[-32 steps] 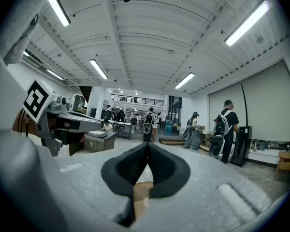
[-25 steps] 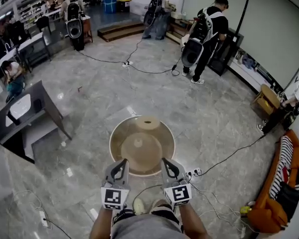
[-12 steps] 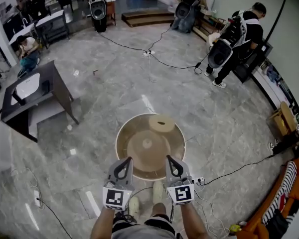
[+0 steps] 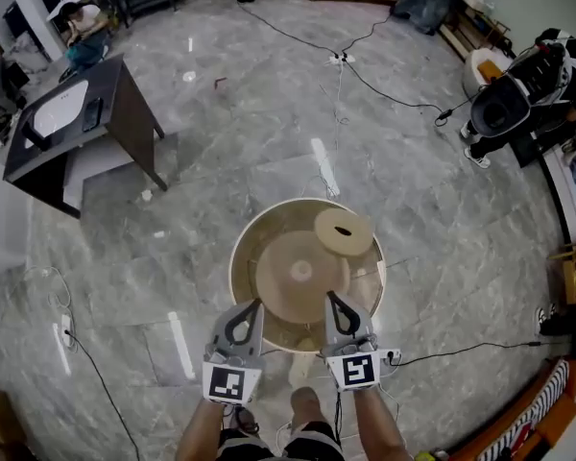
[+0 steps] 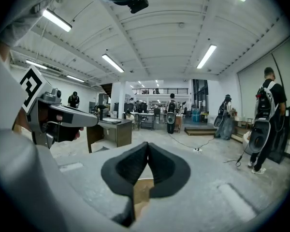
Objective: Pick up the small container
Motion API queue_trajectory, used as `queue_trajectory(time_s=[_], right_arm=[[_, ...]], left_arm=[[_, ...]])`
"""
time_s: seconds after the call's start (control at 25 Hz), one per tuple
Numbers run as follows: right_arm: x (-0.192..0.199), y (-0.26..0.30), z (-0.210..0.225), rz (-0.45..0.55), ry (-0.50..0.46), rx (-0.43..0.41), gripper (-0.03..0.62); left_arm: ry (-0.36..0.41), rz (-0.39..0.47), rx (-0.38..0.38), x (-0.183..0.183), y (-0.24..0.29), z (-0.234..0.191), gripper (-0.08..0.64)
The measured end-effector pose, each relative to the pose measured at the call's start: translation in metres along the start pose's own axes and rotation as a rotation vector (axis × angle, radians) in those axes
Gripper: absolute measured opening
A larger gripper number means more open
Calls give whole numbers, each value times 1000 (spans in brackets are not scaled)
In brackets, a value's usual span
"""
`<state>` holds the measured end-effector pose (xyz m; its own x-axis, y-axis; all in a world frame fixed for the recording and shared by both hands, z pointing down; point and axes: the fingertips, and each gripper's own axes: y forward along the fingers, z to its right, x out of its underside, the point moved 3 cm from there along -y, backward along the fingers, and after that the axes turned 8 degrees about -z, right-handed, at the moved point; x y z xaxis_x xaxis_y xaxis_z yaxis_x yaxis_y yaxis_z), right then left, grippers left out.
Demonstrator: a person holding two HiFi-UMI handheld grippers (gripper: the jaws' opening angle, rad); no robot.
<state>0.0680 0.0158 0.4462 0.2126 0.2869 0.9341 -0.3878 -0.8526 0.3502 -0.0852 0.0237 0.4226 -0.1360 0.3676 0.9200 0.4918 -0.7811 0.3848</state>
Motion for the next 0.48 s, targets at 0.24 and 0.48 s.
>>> queue_trajectory(time_s=[0.24, 0.48], right_arm=[[67, 77, 18, -66, 27, -72, 2], [140, 134, 31, -118, 16, -113, 2]], left_arm=[[-38, -66, -26, 60, 76, -29, 16], [-70, -119, -62, 128, 127, -49, 17]])
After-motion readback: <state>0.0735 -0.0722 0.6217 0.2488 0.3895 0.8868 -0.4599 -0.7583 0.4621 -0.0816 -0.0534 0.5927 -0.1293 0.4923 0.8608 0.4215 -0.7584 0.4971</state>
